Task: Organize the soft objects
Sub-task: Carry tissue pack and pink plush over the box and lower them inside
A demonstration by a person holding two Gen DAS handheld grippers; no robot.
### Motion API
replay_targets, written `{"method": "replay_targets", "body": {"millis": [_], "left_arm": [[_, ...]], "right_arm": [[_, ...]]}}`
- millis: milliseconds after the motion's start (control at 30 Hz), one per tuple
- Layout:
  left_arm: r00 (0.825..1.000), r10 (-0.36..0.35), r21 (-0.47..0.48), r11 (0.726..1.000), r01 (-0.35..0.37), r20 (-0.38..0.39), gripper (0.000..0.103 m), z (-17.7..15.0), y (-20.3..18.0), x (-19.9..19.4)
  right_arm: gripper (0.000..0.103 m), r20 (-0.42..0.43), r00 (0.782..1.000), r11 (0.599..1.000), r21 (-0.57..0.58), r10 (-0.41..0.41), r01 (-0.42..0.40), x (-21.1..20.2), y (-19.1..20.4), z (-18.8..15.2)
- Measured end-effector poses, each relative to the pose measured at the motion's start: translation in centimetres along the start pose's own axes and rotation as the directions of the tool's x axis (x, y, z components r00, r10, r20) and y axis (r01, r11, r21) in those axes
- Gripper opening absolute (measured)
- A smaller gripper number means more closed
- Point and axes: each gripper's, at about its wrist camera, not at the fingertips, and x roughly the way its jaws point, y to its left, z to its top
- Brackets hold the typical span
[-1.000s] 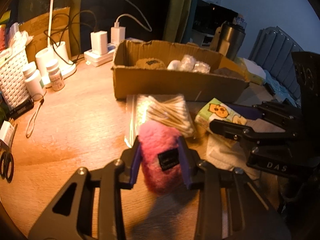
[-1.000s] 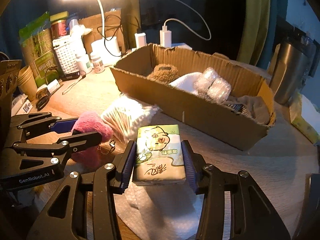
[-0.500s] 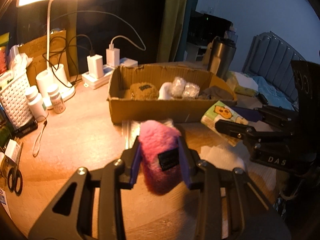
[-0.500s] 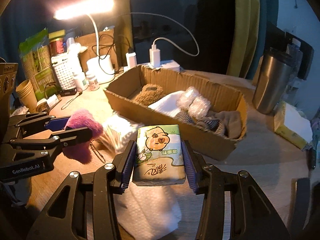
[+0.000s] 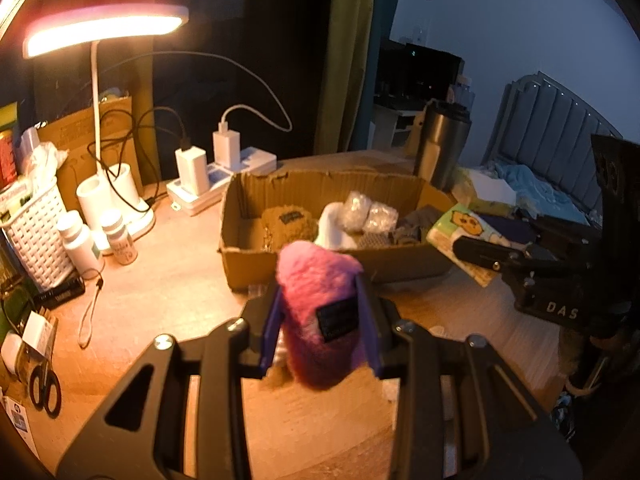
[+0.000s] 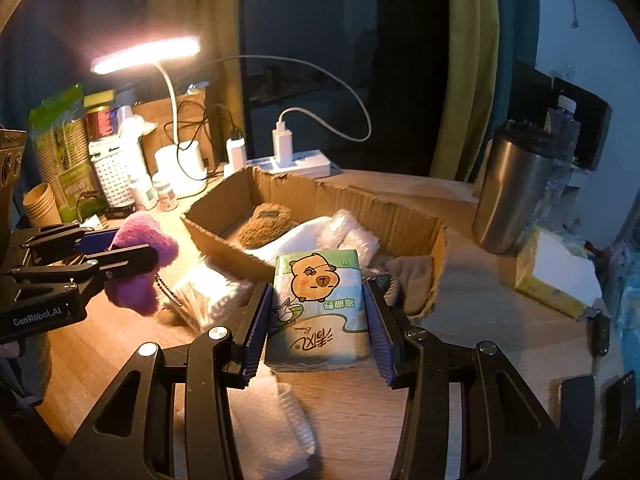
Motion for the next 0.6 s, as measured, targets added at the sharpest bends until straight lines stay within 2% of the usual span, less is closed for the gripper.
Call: {"method": "replay_targets", "body": {"millis": [300,600], "left_arm": [[1.000,0.009,0.012,1.000,-0.009,0.026,0.035,1.8,-1.5,0.4],[1.000,0.014,0.012,1.000,-0.015,0.017,0.036,3.3,-2.9,2.2]], "right_arm": [[0.048,0.044,0.999,1.000,0.004,-0.011,0.010,-0.7,-2.1,0.7],[0.048,0.072,0.997,0.999,0.046,-0.001,-0.002,-0.7,-4.5,1.0]]}}
